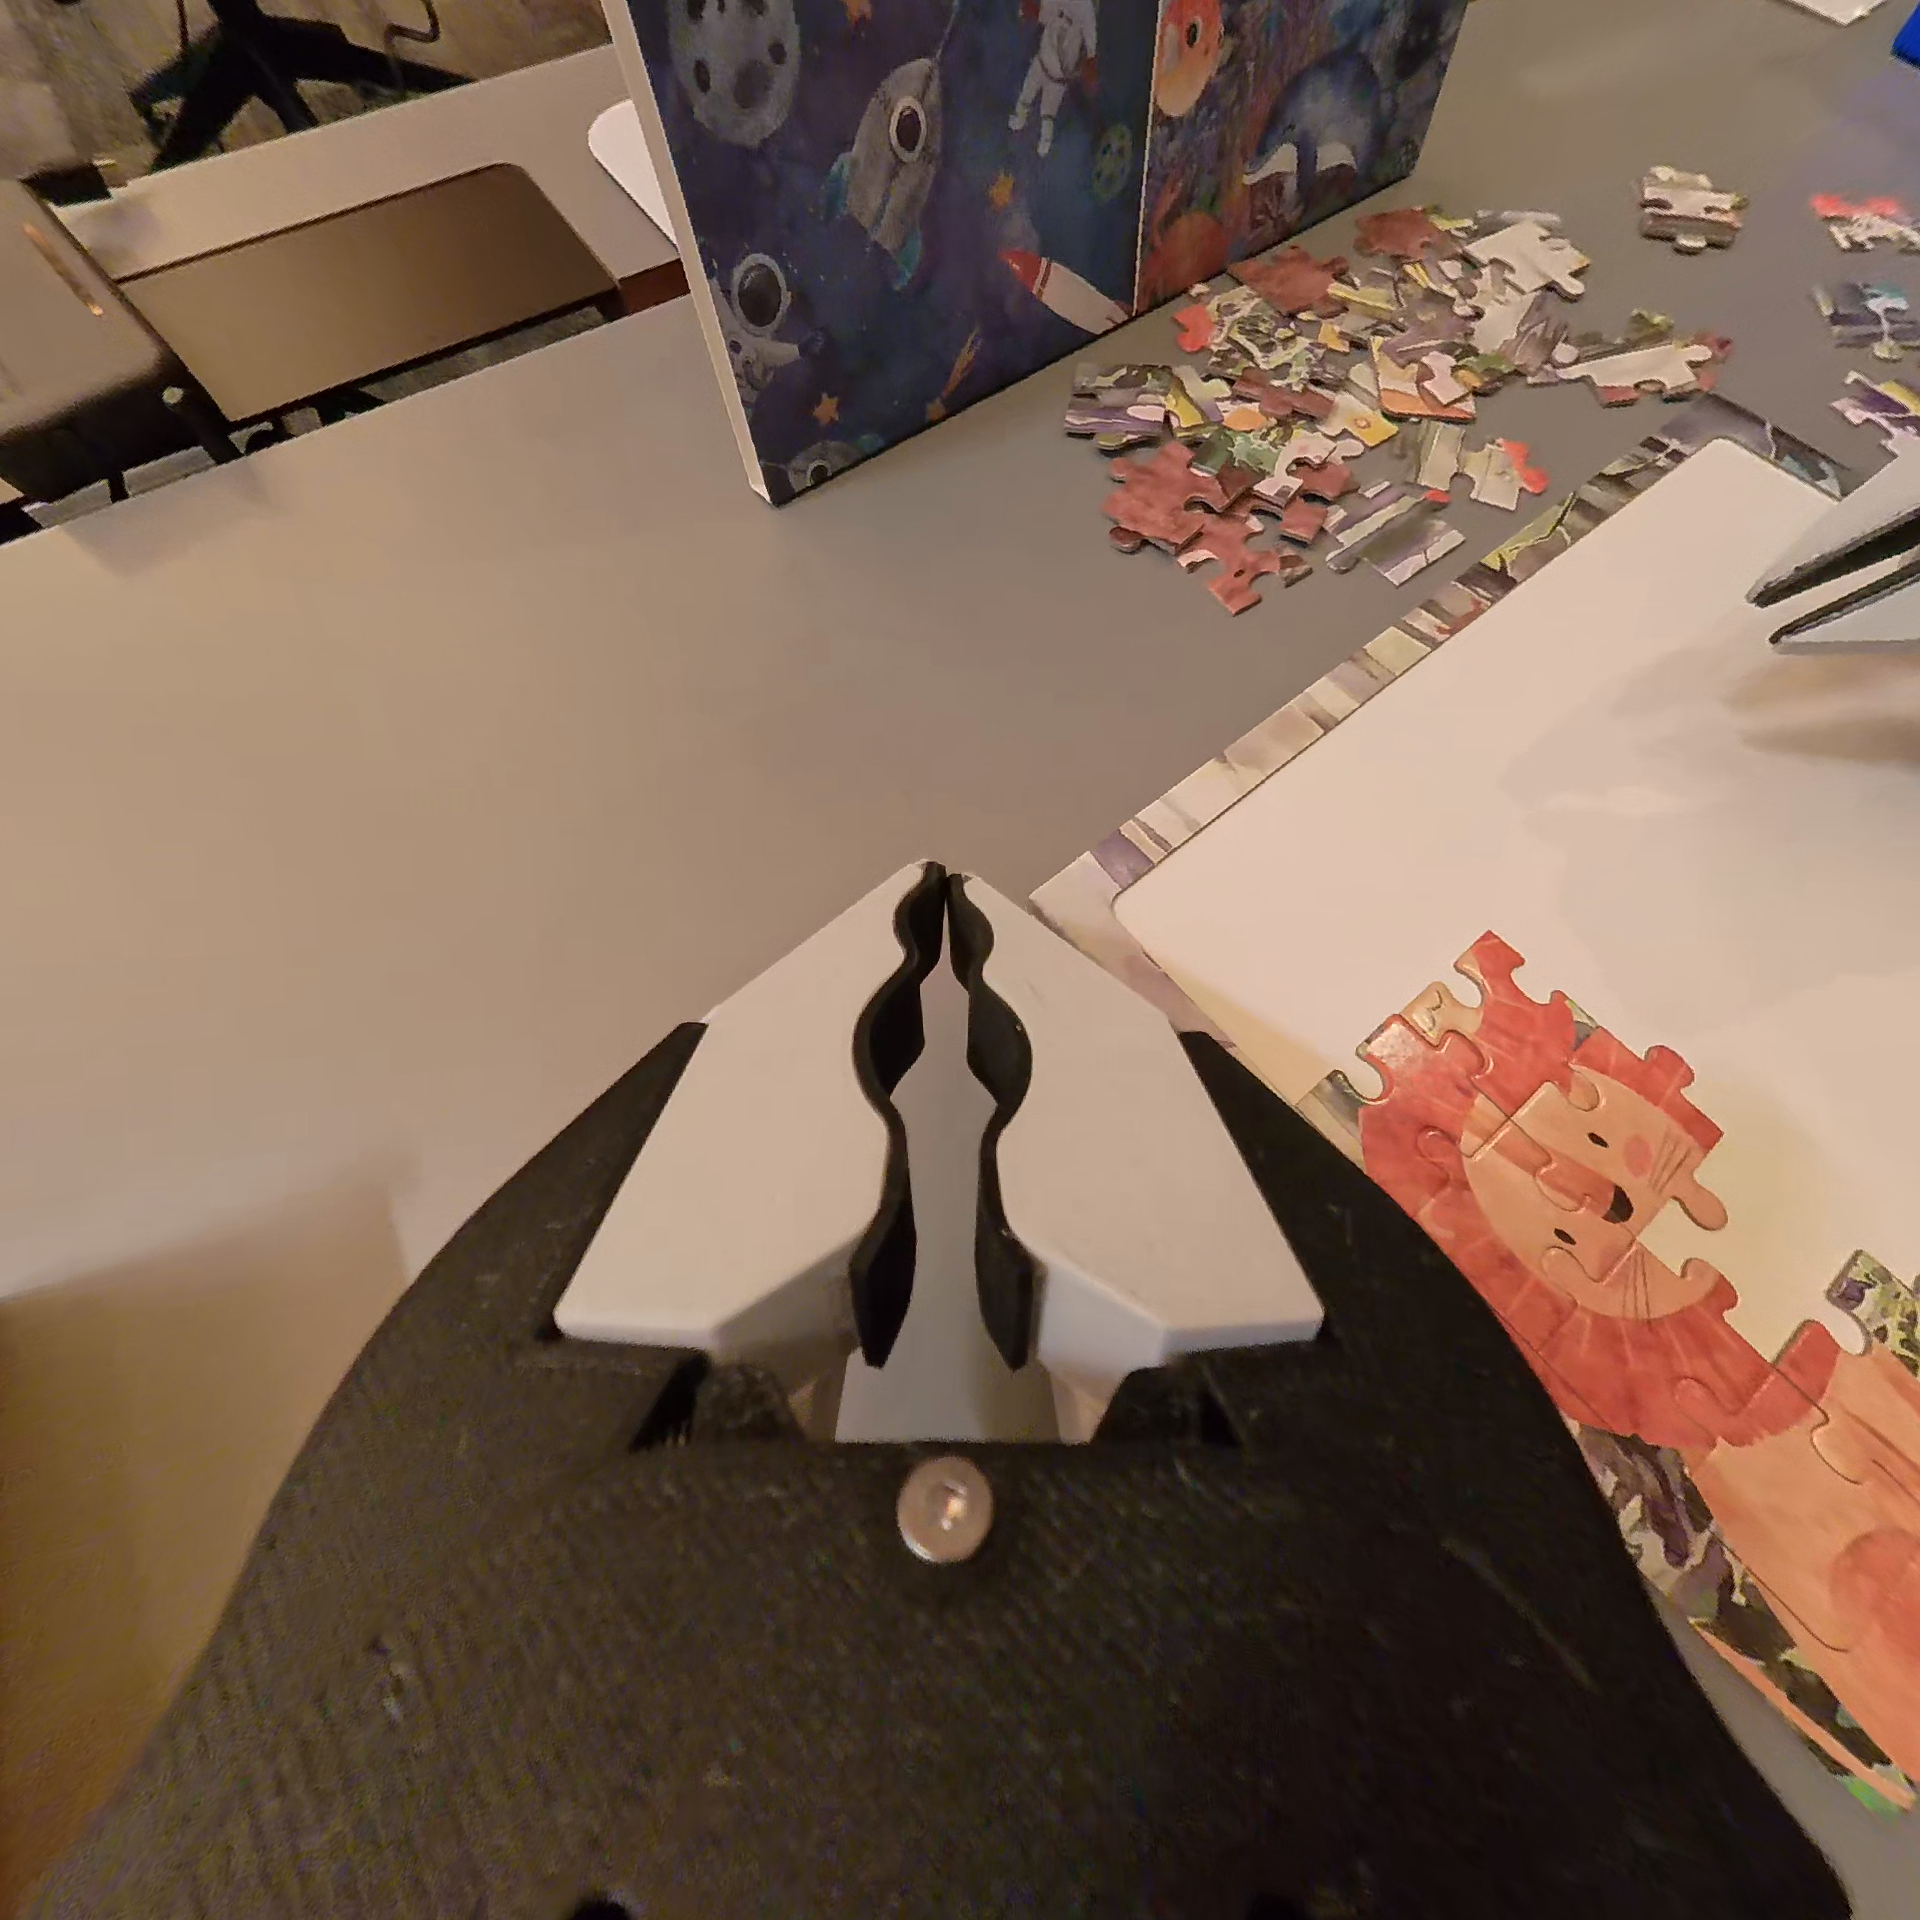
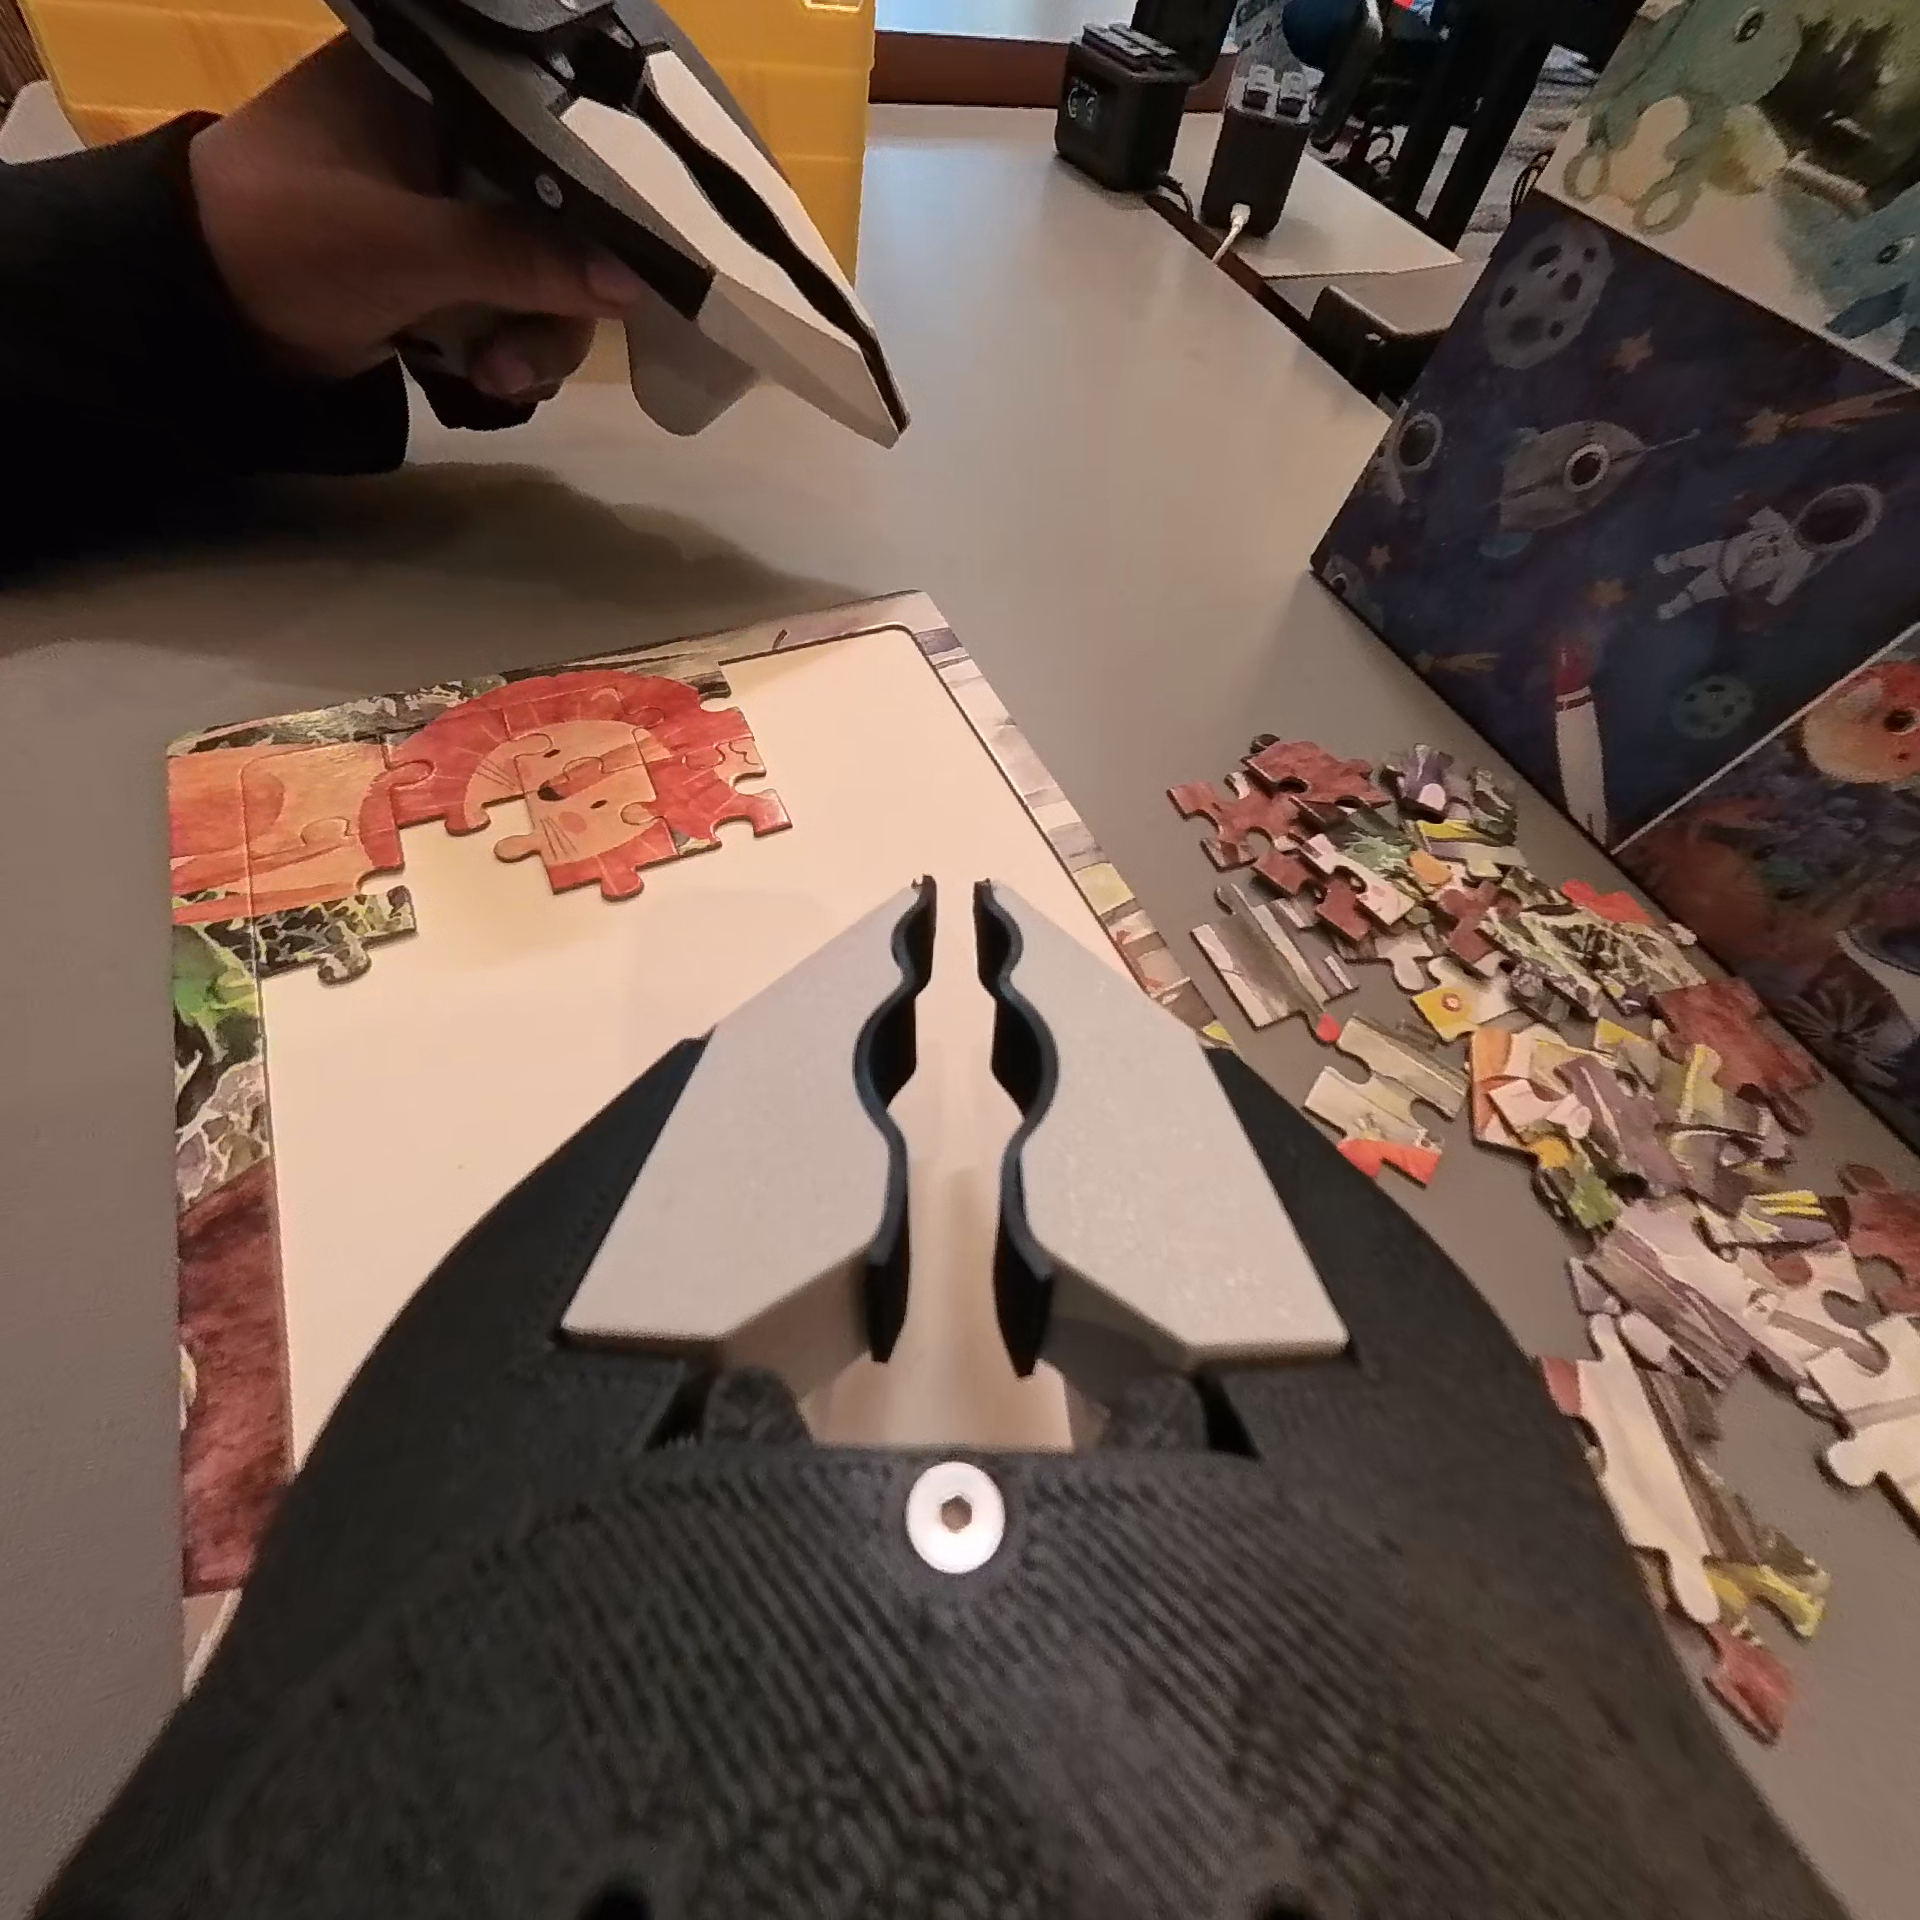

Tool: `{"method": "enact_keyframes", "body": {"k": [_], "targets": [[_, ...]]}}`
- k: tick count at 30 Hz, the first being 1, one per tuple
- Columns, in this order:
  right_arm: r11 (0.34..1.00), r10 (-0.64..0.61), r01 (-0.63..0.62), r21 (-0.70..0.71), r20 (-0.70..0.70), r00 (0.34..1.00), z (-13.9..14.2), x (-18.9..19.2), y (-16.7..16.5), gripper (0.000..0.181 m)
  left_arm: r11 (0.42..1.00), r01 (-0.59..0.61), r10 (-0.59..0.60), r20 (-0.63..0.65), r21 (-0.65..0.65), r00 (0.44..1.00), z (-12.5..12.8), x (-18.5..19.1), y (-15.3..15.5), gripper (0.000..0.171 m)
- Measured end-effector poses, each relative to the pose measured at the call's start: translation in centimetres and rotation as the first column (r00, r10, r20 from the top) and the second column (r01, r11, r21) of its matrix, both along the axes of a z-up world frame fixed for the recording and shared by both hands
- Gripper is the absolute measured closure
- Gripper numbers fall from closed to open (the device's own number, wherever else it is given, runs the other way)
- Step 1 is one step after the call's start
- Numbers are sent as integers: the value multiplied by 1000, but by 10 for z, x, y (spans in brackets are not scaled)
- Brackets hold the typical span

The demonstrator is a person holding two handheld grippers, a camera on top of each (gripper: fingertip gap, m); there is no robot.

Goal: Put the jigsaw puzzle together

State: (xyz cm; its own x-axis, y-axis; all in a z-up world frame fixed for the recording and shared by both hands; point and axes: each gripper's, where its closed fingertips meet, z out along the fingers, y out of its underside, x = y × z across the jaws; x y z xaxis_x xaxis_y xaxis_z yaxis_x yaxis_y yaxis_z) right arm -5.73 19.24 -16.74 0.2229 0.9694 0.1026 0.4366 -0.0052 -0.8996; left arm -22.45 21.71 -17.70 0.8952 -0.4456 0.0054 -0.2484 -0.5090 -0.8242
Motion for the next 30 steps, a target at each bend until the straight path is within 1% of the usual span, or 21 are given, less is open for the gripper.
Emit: {"method": "enact_keyframes", "body": {"k": [27,30], "targets": [[1000,2,-3,12,25,1000,-4,-1,-1,174,999,38,-38,-19,-5,999,-2,7,-3,171],[1000,2,-3,16,33,999,-5,-2,-1,174,998,65,-65,-8,-5,998,-1,12,-5,171]]}}
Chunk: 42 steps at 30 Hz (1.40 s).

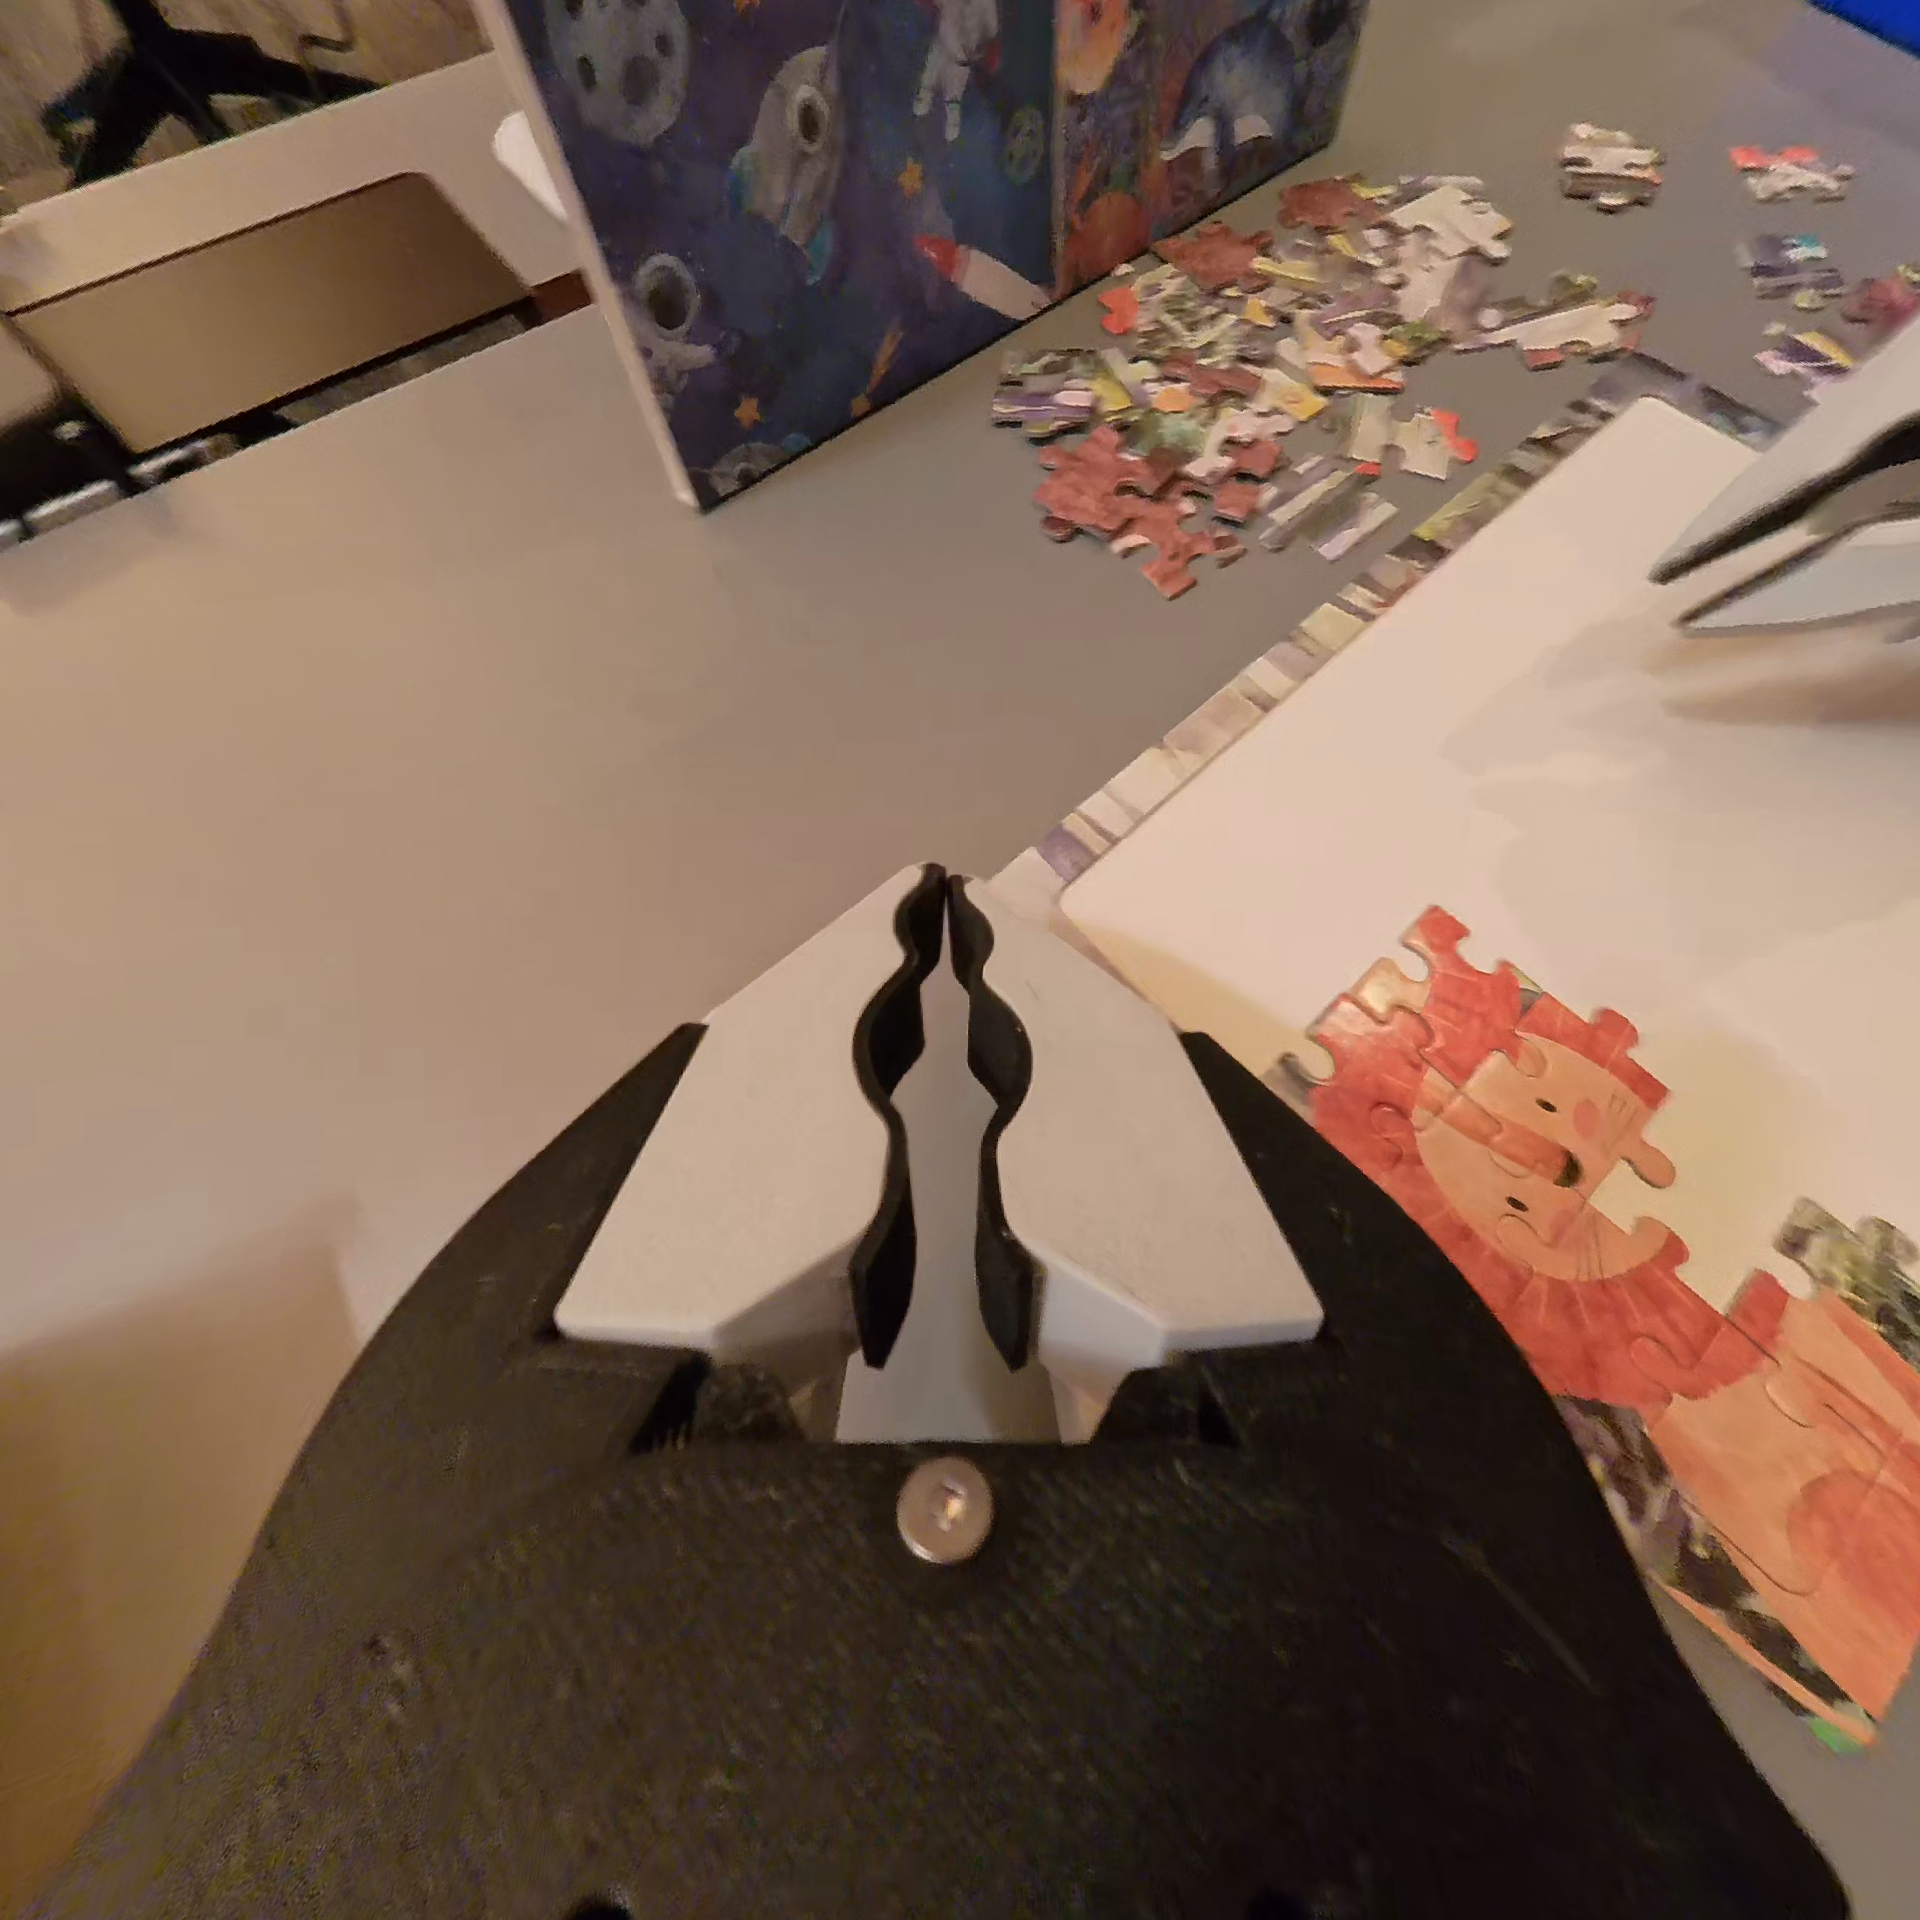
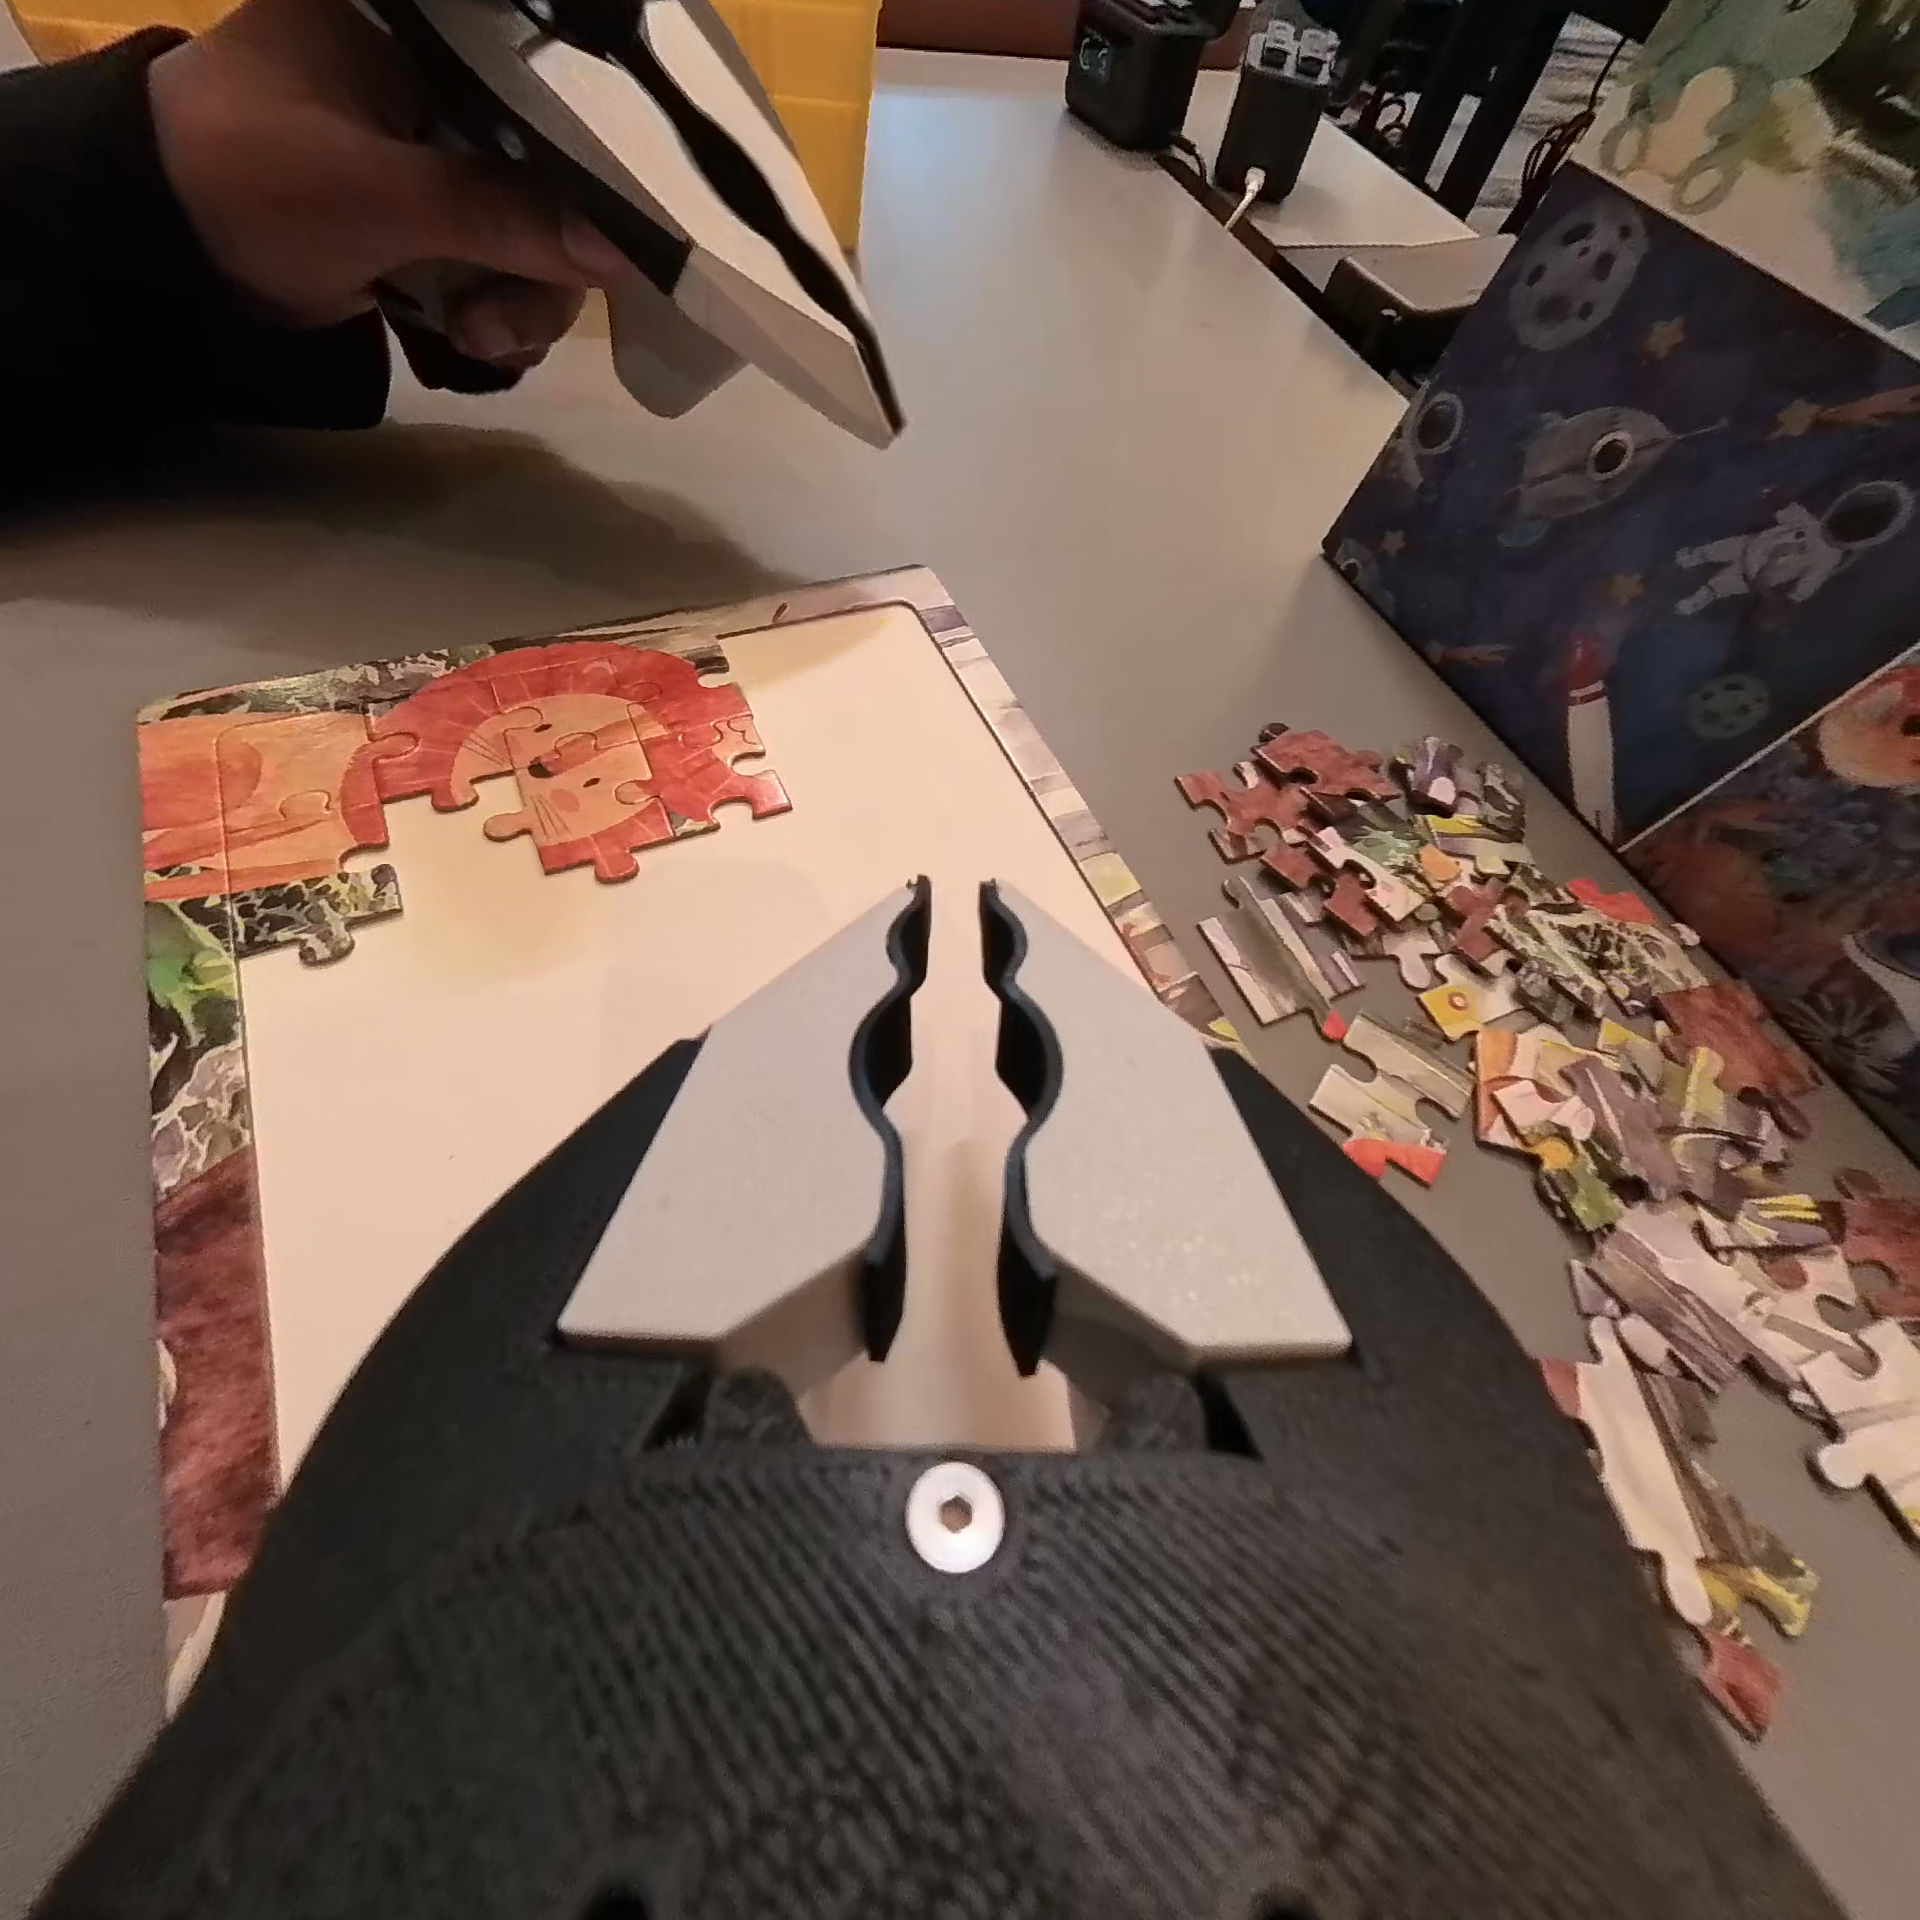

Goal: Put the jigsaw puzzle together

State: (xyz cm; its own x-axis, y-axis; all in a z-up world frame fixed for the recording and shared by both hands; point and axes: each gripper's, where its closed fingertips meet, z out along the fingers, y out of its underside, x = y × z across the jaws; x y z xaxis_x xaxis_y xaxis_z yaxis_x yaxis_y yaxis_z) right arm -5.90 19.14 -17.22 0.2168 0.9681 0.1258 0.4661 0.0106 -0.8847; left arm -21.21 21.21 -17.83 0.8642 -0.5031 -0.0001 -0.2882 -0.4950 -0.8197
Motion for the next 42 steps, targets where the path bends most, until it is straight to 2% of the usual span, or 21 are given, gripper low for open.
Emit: {"method": "enact_keyframes", "body": {"k": [2,5,9,13,18,23,30,37,42], "targets": [[1000,0,0,0,5,1000,-1,0,0,172,995,102,-101,68,-17,993,3,19,-9,171],[999,9,-9,-34,-14,1000,1,-4,-3,159,972,234,-229,141,-23,963,8,42,-23,171],[992,23,-31,-125,-58,998,4,-16,-12,147,949,316,-314,125,-3,941,13,59,-43,171],[980,37,-44,-196,-41,998,1,-33,-21,142,909,416,-416,130,29,900,16,77,-75,171],[976,58,-49,-211,40,998,-11,-52,-26,140,871,490,-483,134,-24,865,-1,94,-104,171],[972,106,-78,-222,115,988,-25,-63,-32,143,886,461,-458,62,-46,887,-12,93,-99,171],[962,153,-110,-251,159,975,-33,-65,-34,146,888,450,-446,62,-92,893,-20,94,-98,171],[950,252,-208,-234,180,951,-15,-81,-26,150,887,445,-441,60,-120,895,-24,93,-97,171],[949,279,-241,-201,186,942,-26,-77,-32,158,892,431,-430,35,-137,902,-28,92,-96,171]]}}
